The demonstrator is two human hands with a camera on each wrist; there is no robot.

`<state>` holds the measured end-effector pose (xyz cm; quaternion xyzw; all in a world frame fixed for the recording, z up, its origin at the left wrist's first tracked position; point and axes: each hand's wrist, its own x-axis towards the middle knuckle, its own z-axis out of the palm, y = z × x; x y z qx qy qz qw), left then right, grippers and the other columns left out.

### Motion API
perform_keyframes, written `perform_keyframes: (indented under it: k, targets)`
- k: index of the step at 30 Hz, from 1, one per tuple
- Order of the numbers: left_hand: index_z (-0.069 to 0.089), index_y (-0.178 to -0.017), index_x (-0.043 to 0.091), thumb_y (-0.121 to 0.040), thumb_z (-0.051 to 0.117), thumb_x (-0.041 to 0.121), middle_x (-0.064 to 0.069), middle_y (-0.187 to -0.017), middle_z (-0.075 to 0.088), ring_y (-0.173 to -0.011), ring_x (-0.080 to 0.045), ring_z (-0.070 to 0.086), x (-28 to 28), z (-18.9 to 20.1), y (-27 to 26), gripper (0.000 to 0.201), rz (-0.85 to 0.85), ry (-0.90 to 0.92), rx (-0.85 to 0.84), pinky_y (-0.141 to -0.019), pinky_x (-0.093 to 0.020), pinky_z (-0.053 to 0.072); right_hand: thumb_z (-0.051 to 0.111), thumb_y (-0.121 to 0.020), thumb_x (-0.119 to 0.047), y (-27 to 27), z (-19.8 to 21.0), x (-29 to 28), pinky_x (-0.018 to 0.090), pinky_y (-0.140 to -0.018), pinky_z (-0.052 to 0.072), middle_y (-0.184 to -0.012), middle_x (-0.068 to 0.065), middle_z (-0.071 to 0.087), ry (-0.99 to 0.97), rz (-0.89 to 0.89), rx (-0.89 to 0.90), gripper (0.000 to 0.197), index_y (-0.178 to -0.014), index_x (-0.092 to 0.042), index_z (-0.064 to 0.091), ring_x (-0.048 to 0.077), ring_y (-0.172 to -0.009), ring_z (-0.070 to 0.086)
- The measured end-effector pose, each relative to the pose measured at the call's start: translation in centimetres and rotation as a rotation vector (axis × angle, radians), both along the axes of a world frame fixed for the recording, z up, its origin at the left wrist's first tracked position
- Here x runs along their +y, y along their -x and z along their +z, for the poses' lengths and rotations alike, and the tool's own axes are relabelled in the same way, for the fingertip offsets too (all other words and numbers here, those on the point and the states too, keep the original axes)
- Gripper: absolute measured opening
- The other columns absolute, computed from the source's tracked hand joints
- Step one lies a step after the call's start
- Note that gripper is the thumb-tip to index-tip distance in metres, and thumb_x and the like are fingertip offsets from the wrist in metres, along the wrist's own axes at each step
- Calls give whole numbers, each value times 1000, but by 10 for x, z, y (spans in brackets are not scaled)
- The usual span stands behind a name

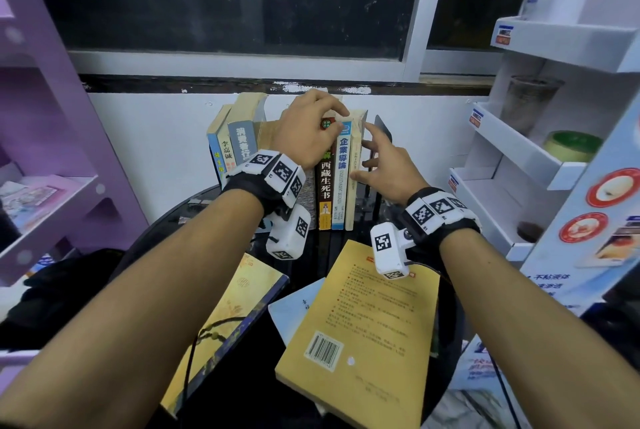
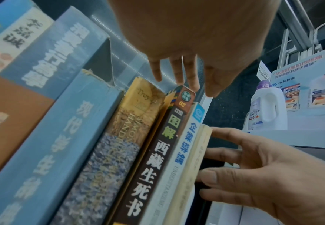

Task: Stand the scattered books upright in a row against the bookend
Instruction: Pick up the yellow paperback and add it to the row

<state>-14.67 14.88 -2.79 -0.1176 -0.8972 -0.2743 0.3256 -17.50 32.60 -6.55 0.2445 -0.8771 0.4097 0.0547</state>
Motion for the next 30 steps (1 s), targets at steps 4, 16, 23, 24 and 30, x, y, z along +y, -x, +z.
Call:
perform_keyframes:
  k: [4, 16, 23, 24, 30]
  targets:
    - [66, -96, 22, -89, 57, 19, 8, -104, 52, -103, -11, 50, 10, -8, -21, 12, 14, -122, 92, -82, -25, 39, 73, -85, -16, -10, -3, 11, 23, -75, 53, -140, 4, 51, -23, -46, -22, 81, -149, -25, 25, 6, -82, 63]
    - [62, -109, 15, -90, 60, 13, -4, -107, 57, -91, -17, 55, 45, -67, -58, 19, -104, -259, -380, -89, -34, 47, 69, -85, -46, -52, -31, 55, 25, -91, 36, -141, 3, 51, -233, -78, -277, 69, -143, -22, 40, 20, -125, 51]
    - [38, -140, 11, -92, 61, 31, -12, -139, 45, -123, -27, 47, 55, -100, -63, 57, -41, -180, -852, -97, -33, 39, 66, -83, -55, -64, -63, 77, 37, -110, 35, -148, 4, 43, -318, -123, -468, 79, -145, -17, 36, 22, -133, 44]
    - [35, -143, 12, -92, 60, 35, -11, -143, 42, -126, -28, 46, 55, -103, -62, 61, -25, -168, -899, -100, -35, 39, 65, -83, -55, -65, -67, 80, 39, -110, 36, -148, 4, 43, -327, -123, -482, 79, -145, -16, 36, 23, -133, 44]
    - [28, -146, 15, -88, 60, 49, -10, -144, 39, -120, -29, 45, 60, -117, -65, 74, 30, -126, -1073, -90, -35, 41, 67, -79, -59, -71, -81, 92, 38, -108, 39, -143, 4, 48, -391, -138, -517, 81, -142, -15, 41, 22, -126, 49]
